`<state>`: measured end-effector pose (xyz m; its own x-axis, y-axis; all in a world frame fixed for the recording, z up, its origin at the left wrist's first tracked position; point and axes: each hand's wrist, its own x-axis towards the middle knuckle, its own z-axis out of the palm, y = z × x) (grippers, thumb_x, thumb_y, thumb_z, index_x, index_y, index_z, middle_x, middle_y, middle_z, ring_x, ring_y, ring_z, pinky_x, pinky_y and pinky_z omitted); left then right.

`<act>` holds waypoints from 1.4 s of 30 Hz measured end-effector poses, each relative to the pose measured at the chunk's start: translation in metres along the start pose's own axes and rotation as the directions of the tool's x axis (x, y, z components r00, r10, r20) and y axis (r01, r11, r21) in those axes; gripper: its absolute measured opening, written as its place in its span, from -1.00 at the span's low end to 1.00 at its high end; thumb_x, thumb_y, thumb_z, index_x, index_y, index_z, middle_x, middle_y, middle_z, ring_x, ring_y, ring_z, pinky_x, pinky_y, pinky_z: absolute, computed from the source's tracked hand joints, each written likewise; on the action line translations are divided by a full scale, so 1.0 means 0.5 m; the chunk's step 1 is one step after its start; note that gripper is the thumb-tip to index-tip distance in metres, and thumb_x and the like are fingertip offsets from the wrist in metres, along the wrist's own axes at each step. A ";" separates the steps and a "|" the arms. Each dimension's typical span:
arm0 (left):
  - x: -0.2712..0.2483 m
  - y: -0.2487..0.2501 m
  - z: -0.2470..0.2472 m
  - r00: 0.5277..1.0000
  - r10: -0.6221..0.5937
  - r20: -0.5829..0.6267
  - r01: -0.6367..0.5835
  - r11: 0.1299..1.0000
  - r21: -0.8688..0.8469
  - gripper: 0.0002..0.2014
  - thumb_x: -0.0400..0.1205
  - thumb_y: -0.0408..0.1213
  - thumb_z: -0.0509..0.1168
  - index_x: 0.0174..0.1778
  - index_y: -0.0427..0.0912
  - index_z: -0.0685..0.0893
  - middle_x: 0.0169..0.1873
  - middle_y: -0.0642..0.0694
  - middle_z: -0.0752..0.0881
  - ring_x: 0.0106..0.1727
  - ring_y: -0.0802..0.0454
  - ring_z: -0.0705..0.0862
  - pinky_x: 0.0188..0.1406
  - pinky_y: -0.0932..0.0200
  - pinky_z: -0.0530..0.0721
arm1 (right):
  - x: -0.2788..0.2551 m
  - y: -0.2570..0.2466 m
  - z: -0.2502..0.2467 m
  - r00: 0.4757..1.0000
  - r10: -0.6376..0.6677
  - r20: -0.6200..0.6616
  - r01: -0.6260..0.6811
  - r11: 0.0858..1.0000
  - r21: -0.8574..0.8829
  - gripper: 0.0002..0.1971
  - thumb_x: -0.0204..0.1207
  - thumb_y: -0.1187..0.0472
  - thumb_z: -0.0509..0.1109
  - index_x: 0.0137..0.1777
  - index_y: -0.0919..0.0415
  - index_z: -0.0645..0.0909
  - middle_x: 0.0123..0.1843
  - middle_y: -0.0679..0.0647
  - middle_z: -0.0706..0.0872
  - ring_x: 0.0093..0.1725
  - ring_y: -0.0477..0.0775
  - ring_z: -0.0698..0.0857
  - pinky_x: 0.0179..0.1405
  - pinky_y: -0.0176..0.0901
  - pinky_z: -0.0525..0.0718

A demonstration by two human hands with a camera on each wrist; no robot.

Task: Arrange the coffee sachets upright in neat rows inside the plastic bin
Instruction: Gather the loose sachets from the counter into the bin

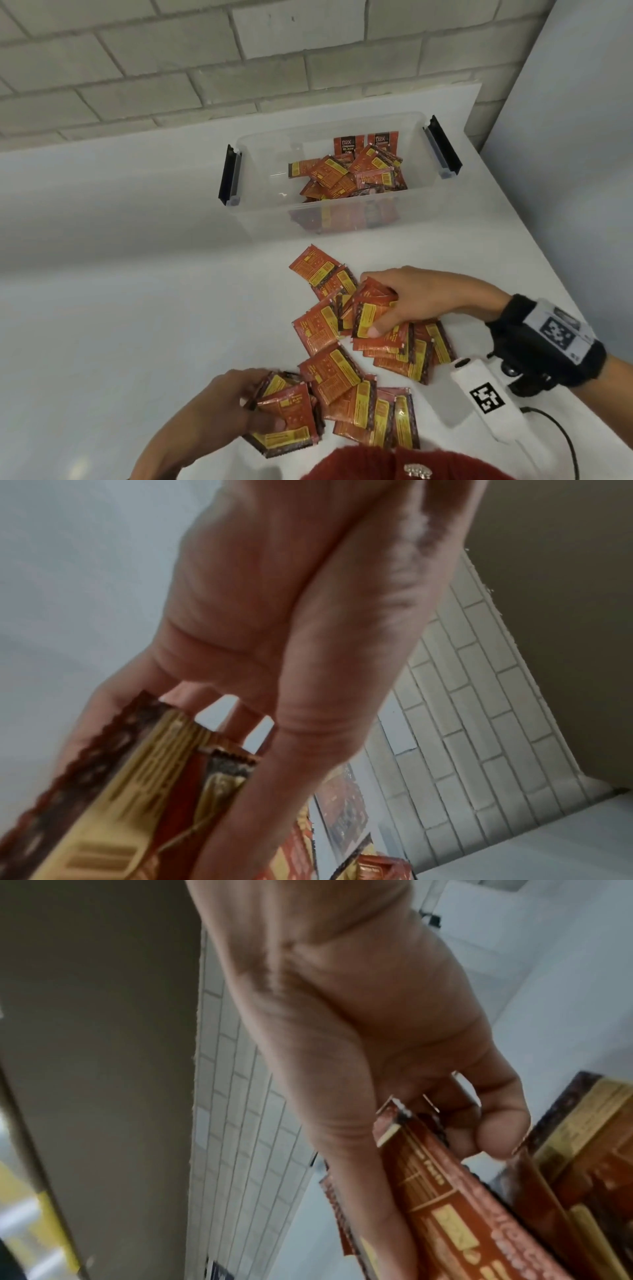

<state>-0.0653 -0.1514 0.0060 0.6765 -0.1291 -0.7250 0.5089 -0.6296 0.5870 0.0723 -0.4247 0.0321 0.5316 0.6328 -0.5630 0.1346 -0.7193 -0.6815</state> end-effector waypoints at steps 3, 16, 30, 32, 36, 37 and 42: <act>0.003 0.022 -0.016 1.000 0.005 0.011 -0.003 0.989 -0.149 -0.73 0.47 -0.35 0.54 0.04 -0.01 0.75 -0.14 0.06 0.84 -0.09 0.15 0.80 -0.16 0.32 0.71 | -0.018 0.012 -0.039 0.999 -0.013 -0.045 0.021 0.983 0.181 -0.68 0.40 0.15 0.59 0.11 -0.01 0.61 0.01 -0.06 0.83 -0.01 -0.03 0.81 -0.01 -0.26 0.73; 0.163 0.341 -0.250 0.881 0.312 -0.355 -0.459 0.744 -0.485 -0.56 0.36 -0.41 0.48 0.17 -0.37 0.63 0.00 -0.18 0.82 0.02 -0.07 0.80 -0.02 0.09 0.76 | 0.059 -0.019 -0.260 0.871 0.042 -0.489 0.203 0.876 0.437 -0.65 0.45 0.17 0.55 0.23 0.08 0.65 0.08 0.00 0.83 0.09 0.05 0.80 0.20 -0.05 0.71; 0.330 0.482 -0.250 0.943 0.157 -0.293 -0.302 0.771 -0.561 -0.52 0.47 -0.77 0.31 0.26 -0.28 0.56 -0.15 -0.20 0.71 -0.05 -0.14 0.72 -0.45 0.21 0.74 | 0.173 0.022 -0.321 0.842 0.209 -0.497 0.138 0.807 0.574 -0.05 0.39 0.61 0.47 0.65 0.19 0.01 0.29 0.12 0.55 0.08 0.02 0.67 -0.01 -0.15 0.72; 0.316 0.482 -0.242 0.935 0.166 -0.312 -0.313 0.800 -0.511 -0.12 0.48 -0.77 0.31 0.66 -0.24 0.08 -0.02 -0.24 0.69 -0.23 -0.02 0.69 -0.47 0.23 0.73 | 0.167 0.019 -0.322 0.830 0.199 -0.522 0.124 0.845 0.520 0.00 0.40 0.58 0.48 0.69 0.17 -0.05 0.47 0.13 0.39 0.26 0.05 0.57 0.09 -0.16 0.65; 0.276 0.473 -0.237 0.912 0.212 -0.351 -0.308 0.919 -0.247 -0.16 0.52 -0.61 0.37 0.68 -0.20 0.13 0.40 -0.12 0.52 0.13 0.14 0.62 -0.56 0.53 0.54 | 0.136 0.013 -0.313 0.809 0.140 -0.570 0.106 0.920 0.377 -0.16 0.41 0.43 0.55 0.62 0.15 0.20 0.60 0.12 0.30 0.52 0.10 0.40 0.45 -0.05 0.48; 0.265 0.469 -0.238 0.898 0.230 -0.375 -0.323 0.923 -0.208 -0.20 0.52 -0.58 0.40 0.65 -0.16 0.22 0.38 -0.08 0.52 0.23 0.17 0.55 -0.57 0.53 0.52 | 0.121 0.010 -0.307 0.805 0.118 -0.582 0.105 0.937 0.334 -0.25 0.42 0.38 0.55 0.57 0.13 0.29 0.56 0.08 0.37 0.50 0.06 0.42 0.43 -0.09 0.47; 0.205 0.425 -0.217 0.837 0.385 -0.388 -0.493 0.838 -0.233 -0.48 0.50 -0.62 0.38 0.36 -0.17 0.54 0.04 -0.02 0.66 0.04 0.04 0.71 -0.11 0.36 0.70 | 0.019 -0.021 -0.236 0.829 -0.053 -0.557 0.191 0.963 0.192 -0.68 0.47 0.25 0.53 0.20 0.08 0.61 0.11 -0.08 0.70 0.05 -0.27 0.68 -0.10 -0.53 0.53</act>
<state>0.1698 -0.2151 0.0955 0.9690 -0.0527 -0.2414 0.2170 -0.2857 0.9334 0.1745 -0.4448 0.0892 0.8992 0.4031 -0.1700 0.0702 -0.5165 -0.8534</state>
